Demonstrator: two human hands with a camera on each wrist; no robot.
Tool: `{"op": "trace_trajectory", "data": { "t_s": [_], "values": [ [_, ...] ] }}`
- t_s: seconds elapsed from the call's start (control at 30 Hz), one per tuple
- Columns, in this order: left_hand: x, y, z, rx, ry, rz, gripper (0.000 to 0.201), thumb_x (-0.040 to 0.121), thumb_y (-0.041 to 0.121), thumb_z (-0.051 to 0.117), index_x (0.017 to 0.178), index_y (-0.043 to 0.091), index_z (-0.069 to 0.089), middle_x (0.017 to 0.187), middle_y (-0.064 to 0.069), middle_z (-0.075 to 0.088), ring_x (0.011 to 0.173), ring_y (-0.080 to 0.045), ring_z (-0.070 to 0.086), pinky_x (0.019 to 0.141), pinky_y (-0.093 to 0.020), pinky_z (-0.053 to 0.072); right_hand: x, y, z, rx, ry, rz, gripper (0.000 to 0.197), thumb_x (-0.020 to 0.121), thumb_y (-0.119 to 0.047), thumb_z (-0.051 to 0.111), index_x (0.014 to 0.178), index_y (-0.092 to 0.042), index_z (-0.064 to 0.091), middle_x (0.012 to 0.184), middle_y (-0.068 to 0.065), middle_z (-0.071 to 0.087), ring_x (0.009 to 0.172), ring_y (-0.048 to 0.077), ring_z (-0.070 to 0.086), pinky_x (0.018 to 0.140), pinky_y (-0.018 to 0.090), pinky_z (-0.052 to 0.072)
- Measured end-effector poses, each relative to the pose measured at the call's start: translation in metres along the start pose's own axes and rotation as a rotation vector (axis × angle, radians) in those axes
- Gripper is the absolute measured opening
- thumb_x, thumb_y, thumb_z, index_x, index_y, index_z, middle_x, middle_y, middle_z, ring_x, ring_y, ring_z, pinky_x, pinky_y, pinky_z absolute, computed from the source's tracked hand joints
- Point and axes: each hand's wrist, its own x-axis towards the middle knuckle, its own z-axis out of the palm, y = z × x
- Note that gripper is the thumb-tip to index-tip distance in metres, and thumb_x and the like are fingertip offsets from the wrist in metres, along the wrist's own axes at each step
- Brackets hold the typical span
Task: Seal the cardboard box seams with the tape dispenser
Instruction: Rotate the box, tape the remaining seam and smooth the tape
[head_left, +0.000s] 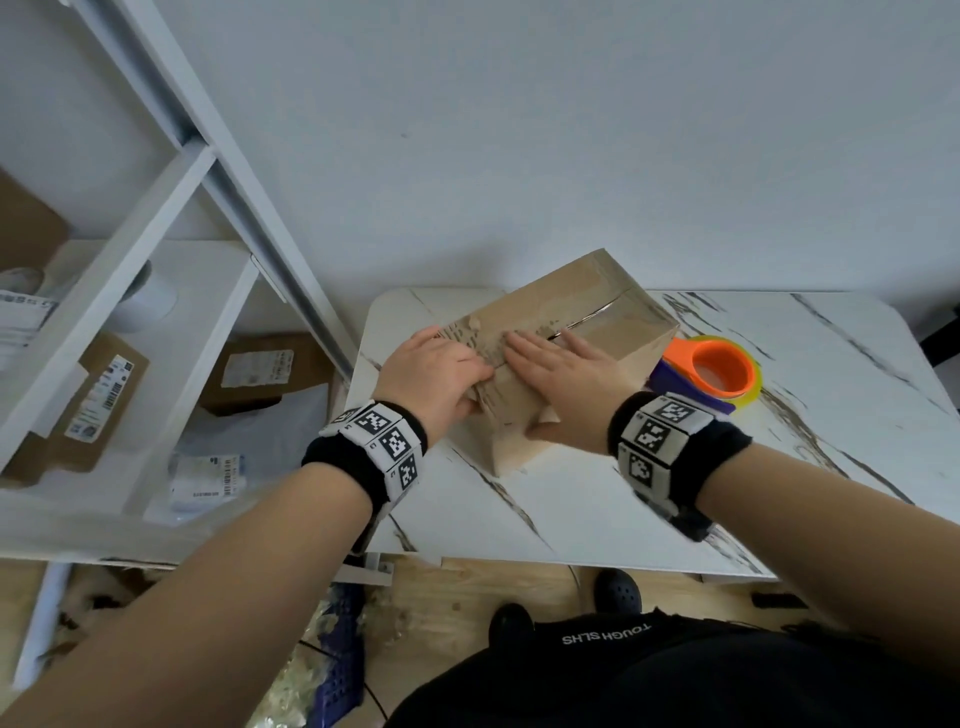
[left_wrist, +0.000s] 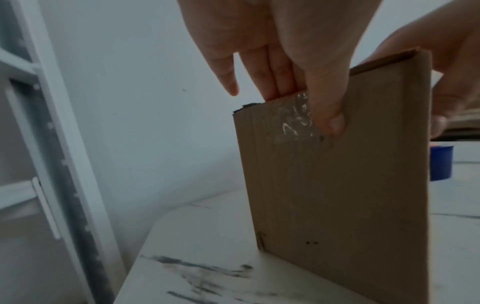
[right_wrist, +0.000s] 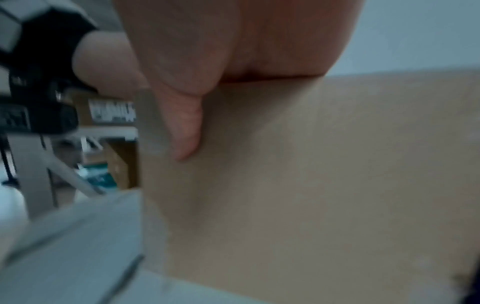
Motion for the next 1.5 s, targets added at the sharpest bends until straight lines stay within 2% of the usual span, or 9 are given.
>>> {"op": "trace_trajectory", "data": {
  "t_s": [0.17,0.37,0.47,0.57,0.77,0.9,1.03,1.2,1.5],
  "values": [
    [-0.003,0.011,0.0,0.029,-0.044,-0.063,0.041,0.082,0.037,0.062,0.122,0.027,0.059,0.12,0.004,0.059,0.118,-0.019,0.049,0.116,-0.033,0.007,-0.015,0.037,-0.008,0.085,0.022,0.182,0.097,0.074,-0.057,0.065,0.15,-0.023,0.015,0.16,-0.009,0.006,0.146,0.006,0.007,0.119,0.038,0.0],
    [0.001,0.032,0.003,0.086,-0.013,-0.034,0.027,0.058,0.031,0.082,0.082,0.021,0.075,0.075,-0.004,0.064,0.08,-0.028,0.065,0.101,-0.043,0.04,-0.017,-0.001,-0.004,0.056,-0.052,0.21,0.128,0.06,-0.075,0.062,0.149,-0.002,0.004,0.159,0.015,0.0,0.147,0.026,0.0,0.121,0.041,0.002],
    [0.002,0.039,0.003,0.047,-0.001,-0.026,0.024,0.059,0.035,0.08,0.076,0.021,0.072,0.072,-0.003,0.061,0.077,-0.028,0.062,0.091,-0.037,0.047,-0.018,-0.014,0.004,0.063,0.027,0.141,0.098,0.08,-0.063,0.05,0.149,-0.007,0.009,0.159,0.017,0.0,0.147,0.025,0.0,0.121,0.038,-0.002],
    [-0.004,0.035,-0.001,-0.087,0.009,-0.113,0.027,0.078,0.041,0.066,0.099,0.023,0.07,0.091,-0.001,0.06,0.092,-0.023,0.055,0.078,-0.032,0.042,-0.02,-0.005,0.006,0.101,0.076,0.028,0.069,0.089,-0.04,0.048,0.149,-0.018,0.02,0.159,0.009,0.009,0.147,0.021,0.006,0.119,0.034,-0.003],
    [0.0,0.033,0.005,-0.085,0.135,-0.054,0.012,0.076,0.023,0.07,0.087,0.024,0.074,0.076,0.0,0.064,0.071,-0.027,0.06,0.061,-0.034,0.047,-0.016,0.014,0.003,0.13,0.125,0.034,0.054,0.092,-0.019,0.045,0.144,-0.024,0.033,0.156,0.002,0.024,0.146,0.017,0.017,0.119,0.036,0.005],
    [0.008,0.038,0.011,-0.111,0.175,-0.103,0.01,0.076,0.02,0.069,0.085,0.022,0.073,0.077,0.0,0.065,0.073,-0.028,0.059,0.06,-0.032,0.046,-0.01,0.005,0.003,0.14,0.273,0.071,0.026,0.083,-0.023,0.058,0.105,-0.017,0.071,0.109,0.016,0.065,0.121,0.037,0.053,0.099,0.055,0.036],
    [0.011,0.035,0.01,-0.169,0.161,-0.13,0.012,0.08,0.022,0.064,0.088,0.02,0.072,0.09,-0.002,0.067,0.084,-0.031,0.059,0.066,-0.036,0.051,-0.004,0.009,0.001,0.217,0.146,0.143,0.028,0.093,-0.028,0.05,0.117,-0.022,0.063,0.129,0.008,0.051,0.14,0.024,0.026,0.105,0.051,0.03],
    [0.014,0.036,0.017,-0.286,0.122,-0.178,0.026,0.092,0.025,0.052,0.114,0.026,0.066,0.111,0.003,0.061,0.109,-0.022,0.049,0.079,-0.036,0.049,-0.001,0.023,0.007,0.296,0.238,0.141,0.026,0.09,-0.022,0.056,0.111,-0.013,0.069,0.124,0.014,0.057,0.136,0.029,0.036,0.103,0.052,0.036],
    [0.022,0.039,0.02,-0.253,0.234,-0.131,0.014,0.081,0.023,0.066,0.093,0.018,0.072,0.093,0.0,0.066,0.09,-0.027,0.058,0.073,-0.035,0.051,-0.017,0.029,0.019,0.371,0.333,0.134,0.036,0.088,-0.03,0.051,0.116,-0.012,0.066,0.134,0.013,0.056,0.133,0.03,0.044,0.1,0.056,0.041]
  ]
}}
